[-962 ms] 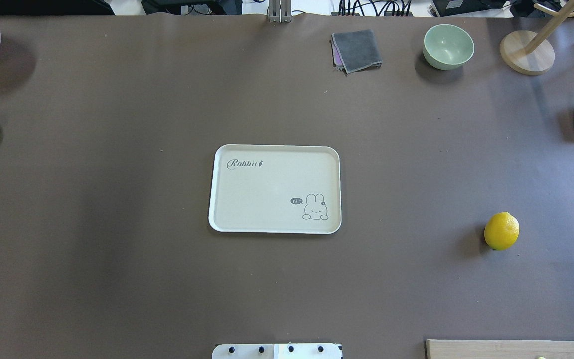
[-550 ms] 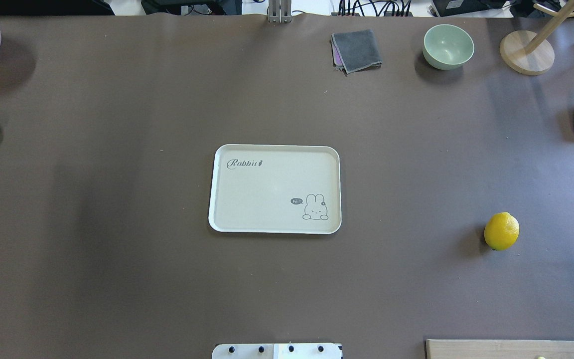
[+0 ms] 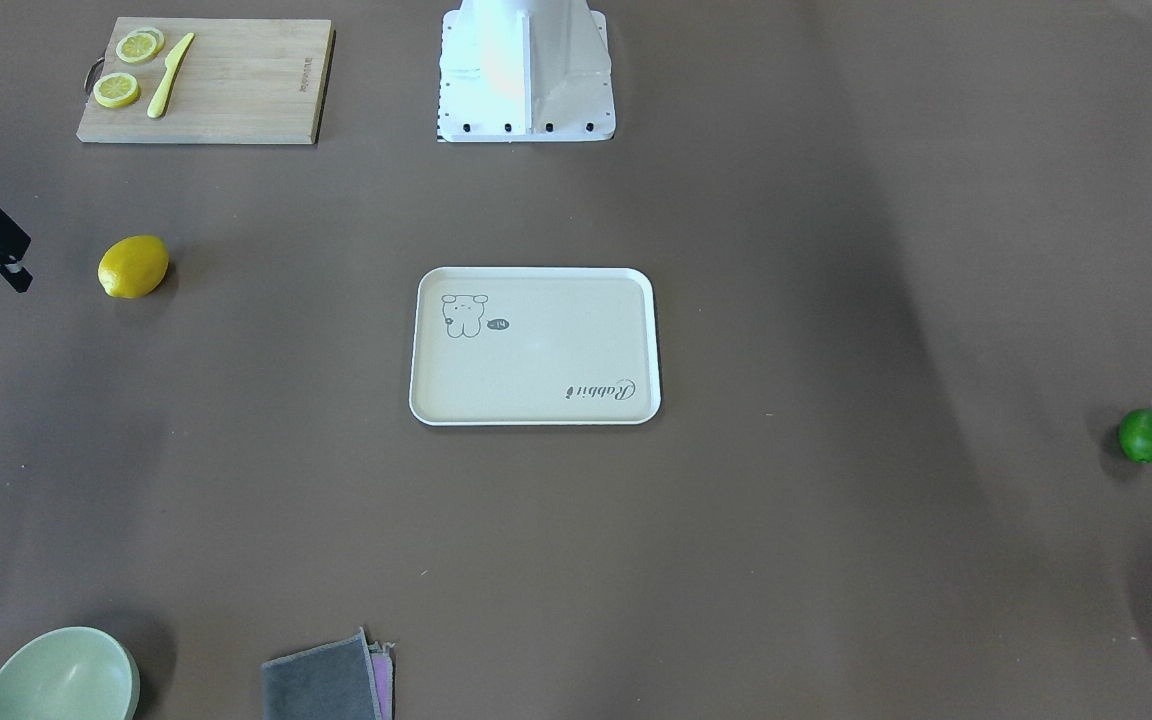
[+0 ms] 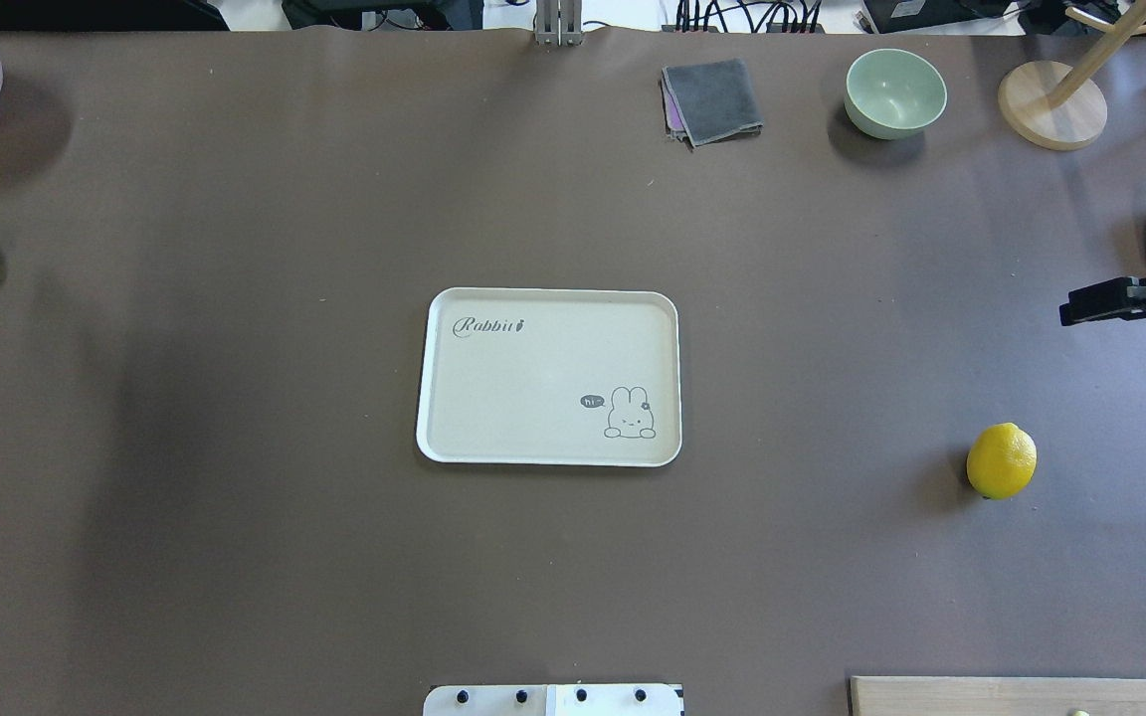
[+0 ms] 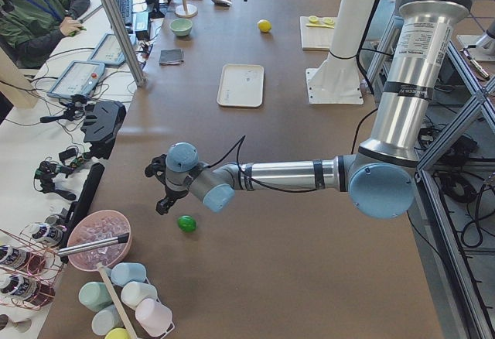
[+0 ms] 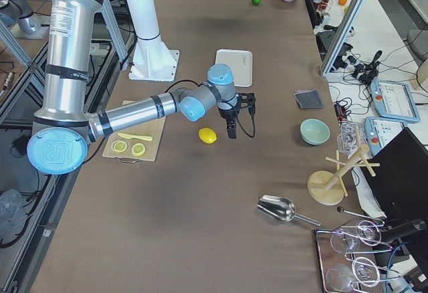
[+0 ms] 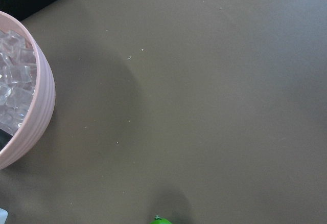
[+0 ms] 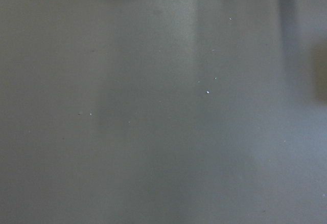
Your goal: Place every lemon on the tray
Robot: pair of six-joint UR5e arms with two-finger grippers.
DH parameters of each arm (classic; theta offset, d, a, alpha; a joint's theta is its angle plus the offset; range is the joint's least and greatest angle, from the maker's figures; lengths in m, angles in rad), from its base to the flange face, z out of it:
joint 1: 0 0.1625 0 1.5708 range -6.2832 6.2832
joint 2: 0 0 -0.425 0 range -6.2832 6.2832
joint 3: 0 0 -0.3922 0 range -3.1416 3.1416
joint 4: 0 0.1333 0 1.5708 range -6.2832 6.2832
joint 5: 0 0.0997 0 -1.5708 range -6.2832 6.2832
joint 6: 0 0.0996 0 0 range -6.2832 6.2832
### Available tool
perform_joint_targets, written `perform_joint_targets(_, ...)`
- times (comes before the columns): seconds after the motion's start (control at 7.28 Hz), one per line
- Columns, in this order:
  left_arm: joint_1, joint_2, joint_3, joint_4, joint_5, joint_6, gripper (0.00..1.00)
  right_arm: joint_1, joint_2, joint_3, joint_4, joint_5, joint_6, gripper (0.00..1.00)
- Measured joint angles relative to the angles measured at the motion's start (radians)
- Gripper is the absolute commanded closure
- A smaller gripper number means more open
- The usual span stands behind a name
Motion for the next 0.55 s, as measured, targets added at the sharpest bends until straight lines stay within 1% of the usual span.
perform_joint_targets(0.14, 0.013, 0.000, 0.027, -0.011, 0.020, -0.002, 0.01, -0.016, 0.002, -0.002, 0.004, -0.006, 0.011, 0.00)
perform_joint_targets(0.55, 0.063, -0.002, 0.090, -0.046, 0.038, -0.003, 0.01, -0.026, 0.003, -0.003, 0.006, -0.010, 0.010, 0.00)
